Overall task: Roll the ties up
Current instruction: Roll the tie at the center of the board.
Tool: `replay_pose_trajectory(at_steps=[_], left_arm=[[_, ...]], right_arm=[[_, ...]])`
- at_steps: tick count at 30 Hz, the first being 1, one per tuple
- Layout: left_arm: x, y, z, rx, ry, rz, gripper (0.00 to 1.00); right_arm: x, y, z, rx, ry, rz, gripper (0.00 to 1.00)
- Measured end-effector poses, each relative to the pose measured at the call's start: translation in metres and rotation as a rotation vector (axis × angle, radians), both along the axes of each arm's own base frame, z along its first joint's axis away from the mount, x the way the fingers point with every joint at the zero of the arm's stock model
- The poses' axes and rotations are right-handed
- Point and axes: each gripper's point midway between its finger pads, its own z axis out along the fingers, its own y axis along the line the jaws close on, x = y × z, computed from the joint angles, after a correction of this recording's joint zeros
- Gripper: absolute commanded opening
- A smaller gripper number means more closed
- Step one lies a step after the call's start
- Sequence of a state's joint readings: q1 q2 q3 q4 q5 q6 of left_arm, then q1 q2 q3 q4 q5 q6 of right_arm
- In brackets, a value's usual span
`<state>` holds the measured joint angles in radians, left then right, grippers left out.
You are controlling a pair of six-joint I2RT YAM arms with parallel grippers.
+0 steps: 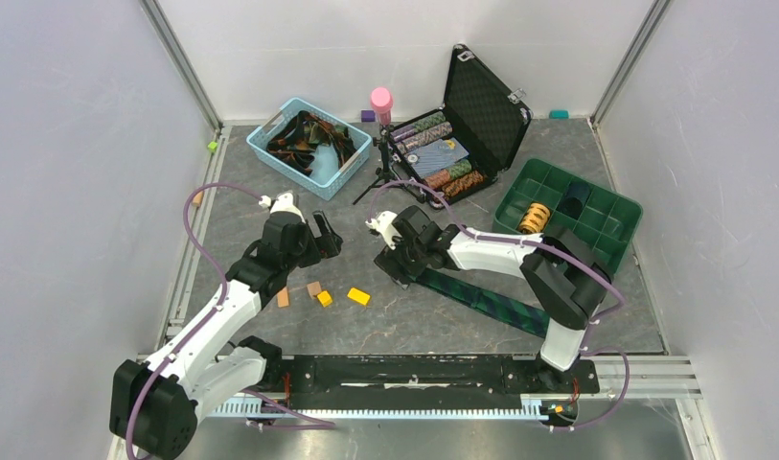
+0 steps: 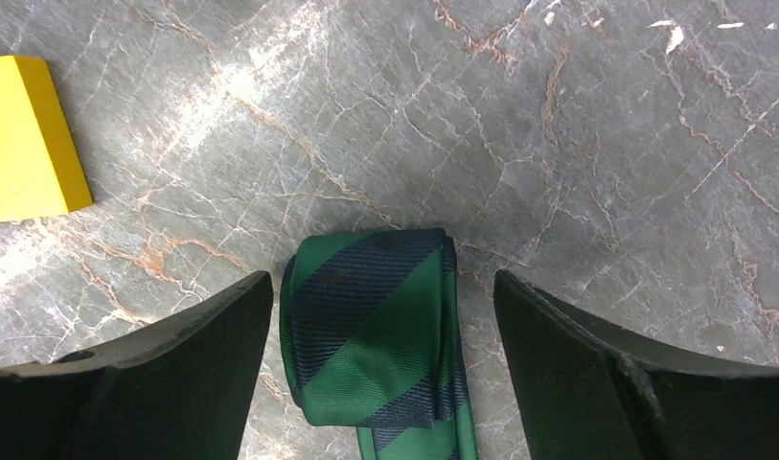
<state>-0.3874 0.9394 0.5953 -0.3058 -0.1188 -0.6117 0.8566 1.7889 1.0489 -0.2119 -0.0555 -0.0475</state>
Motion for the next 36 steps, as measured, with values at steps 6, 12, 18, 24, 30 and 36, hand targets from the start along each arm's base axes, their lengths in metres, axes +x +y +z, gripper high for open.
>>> replay_pose_trajectory(at_steps=[6,12,18,24,30,36], left_arm=[[0.0000,-0.0001,-0.0001,-0.003,0.001,0.002,0.96],[0.0000,-0.0002,-0.0004,-0.003,0.002,0.003,0.96],[0.0000,-0.0002,-0.0012,-0.002,0.004,0.002,0.97],[-0.0007,-0.0001,-0.0028,-0.001,0.009,0.002,0.96],[-0.0013,-0.0014,-0.0038,-0.005,0.014,-0.004,0.96],[-0.0018,-0.0028,-0.0054,-0.007,0.021,-0.011,0.96]], right_arm=[[0.0001,-0.0013,-0.0029,-0.011,-0.001,0.004,0.77],[0.0000,-0.0026,-0.0056,-0.020,0.002,0.001,0.64],[-0.0002,-0.0017,-0.0060,-0.018,0.003,0.003,0.39],[0.0009,0.0002,-0.0061,-0.011,-0.001,0.008,0.63],[0.0032,0.0020,-0.0060,-0.003,-0.007,0.005,0.70],[0.0024,0.0048,-0.0063,0.005,-0.002,0.014,0.50]])
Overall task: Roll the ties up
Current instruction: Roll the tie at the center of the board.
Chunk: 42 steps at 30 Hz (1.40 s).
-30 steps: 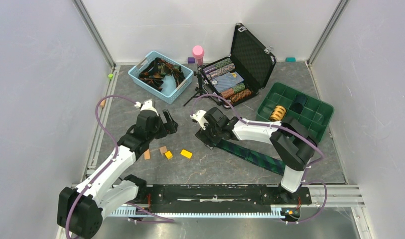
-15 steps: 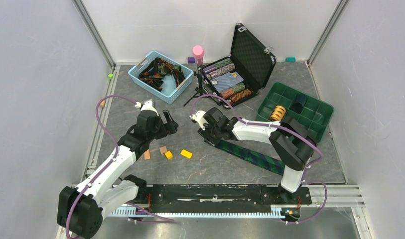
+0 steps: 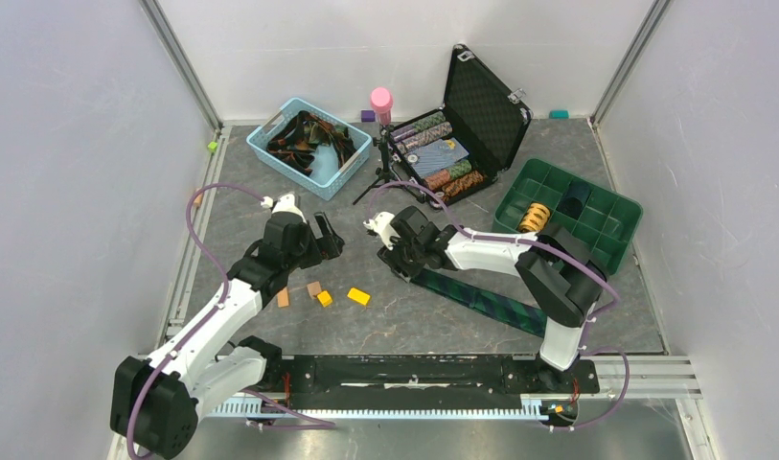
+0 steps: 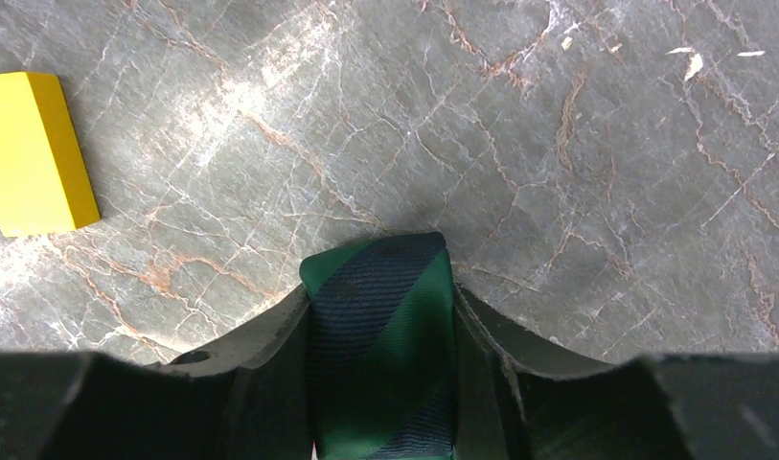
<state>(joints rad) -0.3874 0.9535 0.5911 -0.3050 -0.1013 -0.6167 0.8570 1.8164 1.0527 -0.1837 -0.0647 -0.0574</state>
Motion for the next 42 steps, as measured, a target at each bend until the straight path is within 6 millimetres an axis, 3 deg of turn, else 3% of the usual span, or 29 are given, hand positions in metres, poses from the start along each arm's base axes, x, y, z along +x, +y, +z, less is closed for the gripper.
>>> replay_pose_trajectory(at_steps=[3,5,8,17,24,26,29,32,37,42], left_arm=[[0.000,-0.001,0.000,-0.002,0.000,-0.003,0.97],[0.000,-0.001,0.001,-0.005,-0.002,-0.005,0.96],[0.002,-0.002,0.003,-0.009,-0.011,-0.006,0.96],[0.004,-0.004,0.005,-0.020,-0.025,-0.011,0.97],[0.003,-0.006,0.003,-0.037,-0.025,-0.013,0.97],[0.003,-0.007,0.003,-0.040,-0.023,-0.010,0.97],[0.003,-0.006,0.001,-0.041,-0.021,-0.007,0.97],[0.002,-0.006,0.000,-0.041,-0.020,-0.007,0.97],[0.002,-0.007,0.000,-0.044,-0.020,-0.010,0.98],[0.004,-0.013,0.003,-0.064,-0.028,-0.033,0.97]], right_arm=[[0.000,0.001,0.000,0.004,0.000,0.003,0.58],[0.000,0.001,0.000,0.005,0.000,0.003,0.59],[0.000,0.002,0.000,0.007,0.001,0.004,0.48],[-0.004,0.005,0.001,0.015,0.006,0.042,0.44],[-0.021,0.018,0.000,0.023,-0.012,0.137,0.41],[-0.030,0.021,0.000,0.023,-0.019,0.171,0.45],[-0.042,0.024,0.000,0.021,-0.022,0.214,0.67],[-0.047,0.025,0.001,0.021,-0.020,0.225,0.76],[-0.048,0.024,0.006,0.029,-0.013,0.191,0.83],[-0.040,0.027,0.046,0.128,-0.038,0.071,0.84]])
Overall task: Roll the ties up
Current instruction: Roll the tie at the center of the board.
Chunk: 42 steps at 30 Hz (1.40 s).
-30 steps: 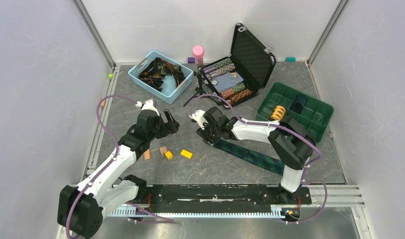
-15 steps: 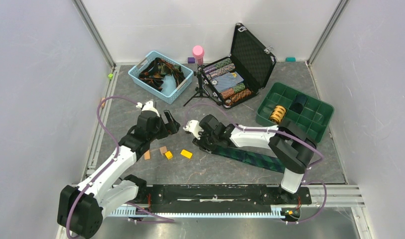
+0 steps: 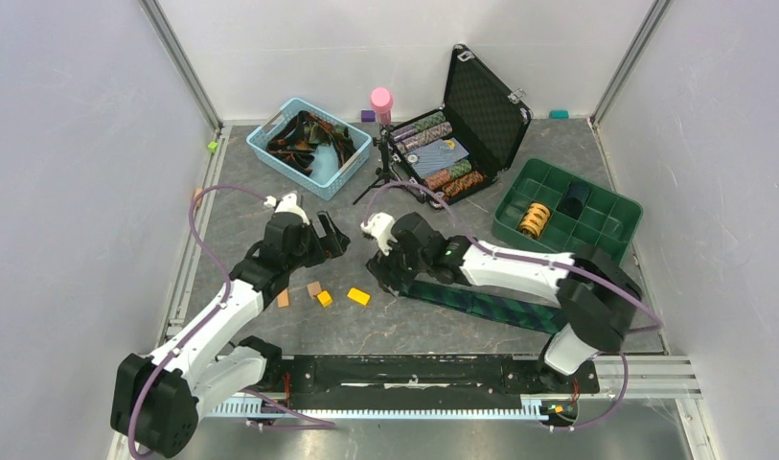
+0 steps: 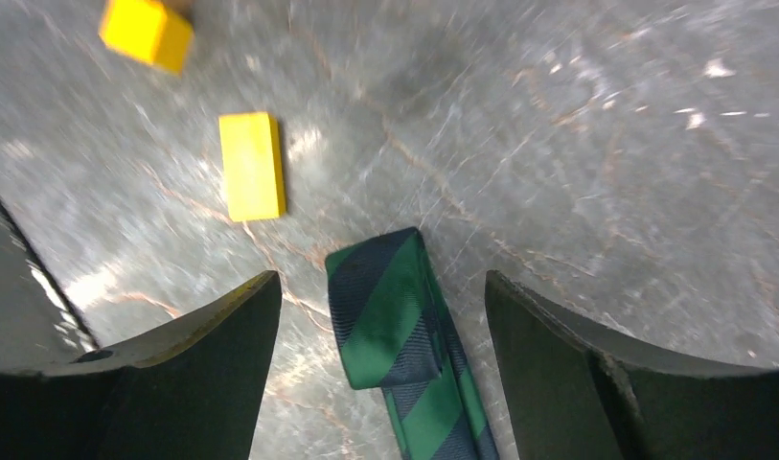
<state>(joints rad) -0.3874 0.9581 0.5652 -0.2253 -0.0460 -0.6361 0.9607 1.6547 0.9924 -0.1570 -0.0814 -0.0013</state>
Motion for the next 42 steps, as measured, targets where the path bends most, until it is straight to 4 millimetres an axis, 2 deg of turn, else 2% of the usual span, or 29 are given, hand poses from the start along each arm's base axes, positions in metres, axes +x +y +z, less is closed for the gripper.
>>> replay_pose_trajectory(at_steps=[3,5,7,9,12,14,17,22,28,42], left_arm=[[0.000,-0.007,-0.001,-0.019,0.004,-0.028,0.96],[0.000,-0.014,-0.004,-0.044,0.007,-0.062,0.94],[-0.002,-0.021,-0.011,-0.064,0.016,-0.091,0.92],[-0.008,-0.027,-0.021,-0.080,0.036,-0.118,0.90],[-0.019,-0.043,-0.034,-0.115,0.055,-0.178,0.88],[-0.026,-0.057,-0.038,-0.144,0.059,-0.225,0.88],[-0.036,-0.076,-0.043,-0.176,0.061,-0.291,0.88],[-0.047,-0.101,-0.043,-0.224,0.046,-0.375,0.88],[-0.046,-0.112,-0.043,-0.246,0.031,-0.398,0.87],[-0.046,-0.119,-0.056,-0.256,0.054,-0.418,0.85]], right_arm=[[0.008,0.001,0.037,0.120,-0.003,-0.110,0.82],[0.014,-0.005,0.060,0.226,0.018,-0.209,0.76],[0.016,-0.016,0.067,0.289,0.050,-0.291,0.69],[0.014,-0.030,0.061,0.333,0.104,-0.373,0.61],[0.004,-0.050,0.037,0.358,0.202,-0.484,0.48],[-0.009,-0.058,0.019,0.359,0.272,-0.530,0.42],[-0.022,-0.062,0.006,0.375,0.343,-0.564,0.37],[-0.025,-0.053,0.016,0.473,0.395,-0.577,0.33],[-0.021,-0.040,0.030,0.562,0.416,-0.569,0.31],[-0.018,-0.037,0.009,0.533,0.452,-0.603,0.26]])
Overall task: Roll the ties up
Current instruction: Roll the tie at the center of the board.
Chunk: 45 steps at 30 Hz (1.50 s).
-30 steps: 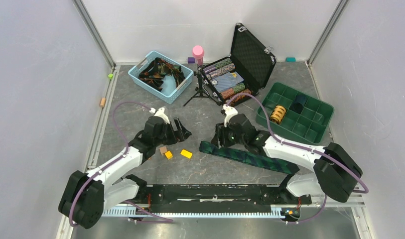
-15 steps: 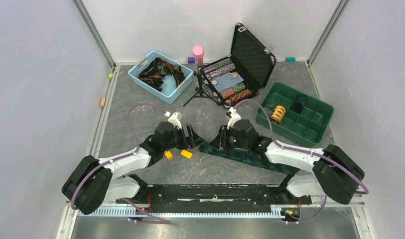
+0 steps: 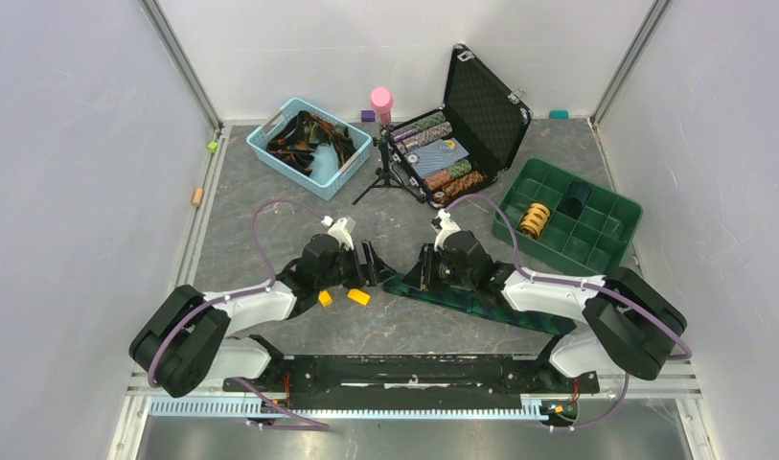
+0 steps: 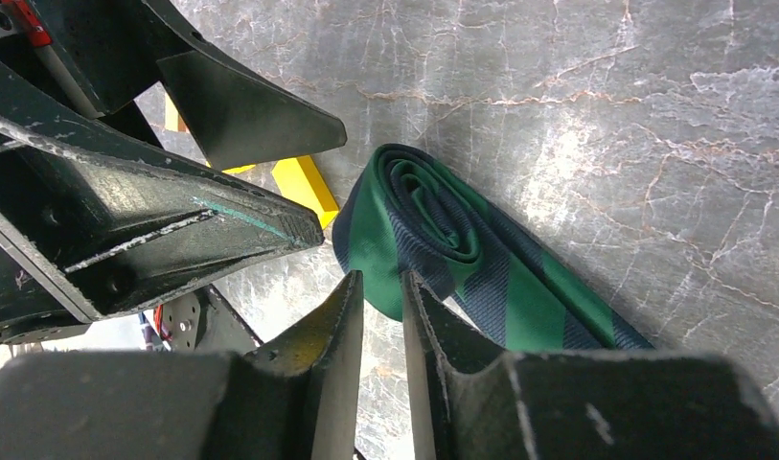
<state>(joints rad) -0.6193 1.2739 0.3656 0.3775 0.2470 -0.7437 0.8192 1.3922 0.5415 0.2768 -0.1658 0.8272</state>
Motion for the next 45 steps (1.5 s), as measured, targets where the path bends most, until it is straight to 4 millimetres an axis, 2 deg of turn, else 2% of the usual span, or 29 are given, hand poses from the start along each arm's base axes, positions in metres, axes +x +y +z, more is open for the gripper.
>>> replay_pose_trajectory(at_steps=[12,25,45], left_arm=[[-0.004,-0.001,-0.013,0.008,0.028,-0.017,0.85],[-0.008,-0.012,-0.020,-0.009,0.034,-0.059,0.85],[-0.012,-0.037,-0.025,-0.089,0.028,-0.143,0.66]], right_arm=[[-0.003,-0.006,-0.016,-0.032,0.034,-0.008,0.22],[-0.008,-0.015,-0.029,-0.075,0.061,-0.021,0.20],[-0.009,-0.016,-0.031,-0.080,0.063,-0.022,0.19]])
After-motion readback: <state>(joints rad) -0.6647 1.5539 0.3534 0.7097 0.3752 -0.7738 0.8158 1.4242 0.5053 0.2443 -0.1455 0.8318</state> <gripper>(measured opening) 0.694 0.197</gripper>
